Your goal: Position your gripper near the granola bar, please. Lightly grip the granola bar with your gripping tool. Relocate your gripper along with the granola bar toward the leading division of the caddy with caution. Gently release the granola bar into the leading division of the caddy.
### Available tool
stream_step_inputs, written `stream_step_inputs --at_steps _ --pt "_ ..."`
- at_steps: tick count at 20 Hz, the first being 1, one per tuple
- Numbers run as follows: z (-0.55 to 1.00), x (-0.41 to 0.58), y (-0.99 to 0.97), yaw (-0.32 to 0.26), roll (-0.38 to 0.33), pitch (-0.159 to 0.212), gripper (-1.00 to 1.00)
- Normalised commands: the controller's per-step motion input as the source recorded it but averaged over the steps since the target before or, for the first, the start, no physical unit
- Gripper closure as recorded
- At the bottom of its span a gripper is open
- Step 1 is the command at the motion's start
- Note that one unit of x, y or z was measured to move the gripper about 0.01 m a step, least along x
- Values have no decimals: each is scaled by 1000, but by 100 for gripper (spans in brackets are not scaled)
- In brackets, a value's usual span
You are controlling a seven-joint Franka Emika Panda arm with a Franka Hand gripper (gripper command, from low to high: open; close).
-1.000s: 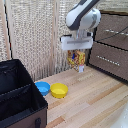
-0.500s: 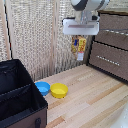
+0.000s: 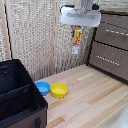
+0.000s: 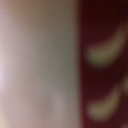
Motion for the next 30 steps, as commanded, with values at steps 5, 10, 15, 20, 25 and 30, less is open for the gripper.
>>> stream_step_inputs --at_steps 5,10,15,20,25,30 --pt "133 0 734 -134 -30 7 100" --pt "137 0 734 -135 -28 5 100" --pt "153 0 734 -140 -27 0 100" --pt "145 -77 773 -108 -24 0 100" --pt "162 -171 810 -78 -12 0 100" --pt "114 -265 834 -54 -16 0 100"
